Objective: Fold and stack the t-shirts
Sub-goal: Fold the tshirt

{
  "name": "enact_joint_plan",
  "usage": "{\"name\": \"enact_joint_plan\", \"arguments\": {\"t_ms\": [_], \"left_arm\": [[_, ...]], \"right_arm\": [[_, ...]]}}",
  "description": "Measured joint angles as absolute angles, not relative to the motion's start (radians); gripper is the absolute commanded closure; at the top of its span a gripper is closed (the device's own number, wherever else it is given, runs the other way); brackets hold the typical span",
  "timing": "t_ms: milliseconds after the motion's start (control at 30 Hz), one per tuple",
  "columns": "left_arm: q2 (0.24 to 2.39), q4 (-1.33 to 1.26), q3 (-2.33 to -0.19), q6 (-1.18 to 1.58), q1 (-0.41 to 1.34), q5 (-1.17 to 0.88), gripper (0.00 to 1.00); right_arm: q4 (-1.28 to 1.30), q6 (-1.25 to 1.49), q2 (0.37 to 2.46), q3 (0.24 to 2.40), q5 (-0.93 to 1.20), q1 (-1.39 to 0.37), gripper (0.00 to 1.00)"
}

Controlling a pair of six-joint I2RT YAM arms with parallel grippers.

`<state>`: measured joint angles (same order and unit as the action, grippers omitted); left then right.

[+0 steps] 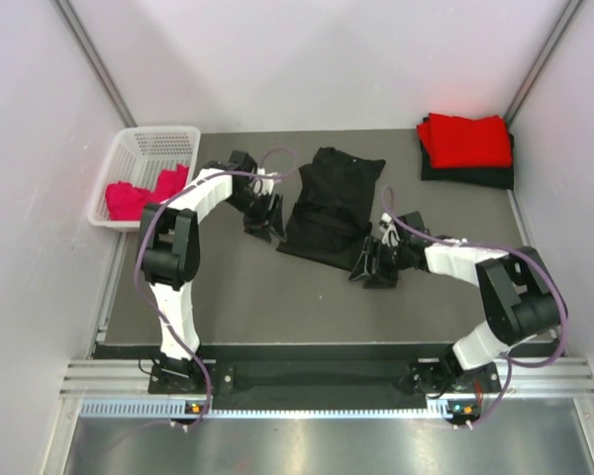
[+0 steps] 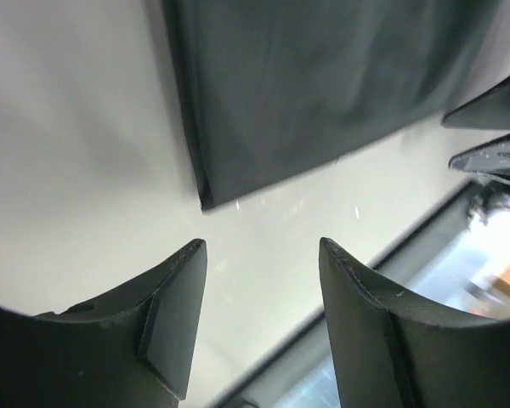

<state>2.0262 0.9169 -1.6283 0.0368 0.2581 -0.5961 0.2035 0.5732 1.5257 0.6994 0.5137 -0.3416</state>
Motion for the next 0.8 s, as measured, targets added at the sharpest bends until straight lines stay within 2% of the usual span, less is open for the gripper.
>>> {"name": "enact_joint_plan", "arguments": {"t_ms": [167, 400, 800], "left_arm": [[2.083, 0.942, -1.551, 0.065, 0.221, -0.661, 0.4], [2.123, 0.933, -1.551, 0.084, 0.186, -0.71, 0.41], [2.221, 0.936, -1.599, 0.107, 0.189, -0.792, 0.48]], "right_arm": [[0.151, 0.649, 1.584, 0.701, 0.588, -0.353, 0.43], [0.089, 0.693, 1.65, 0.743, 0.604, -0.367, 0.45], [0.073, 0.71, 1.694, 0.775, 0.591, -0.373, 0.56]]}}
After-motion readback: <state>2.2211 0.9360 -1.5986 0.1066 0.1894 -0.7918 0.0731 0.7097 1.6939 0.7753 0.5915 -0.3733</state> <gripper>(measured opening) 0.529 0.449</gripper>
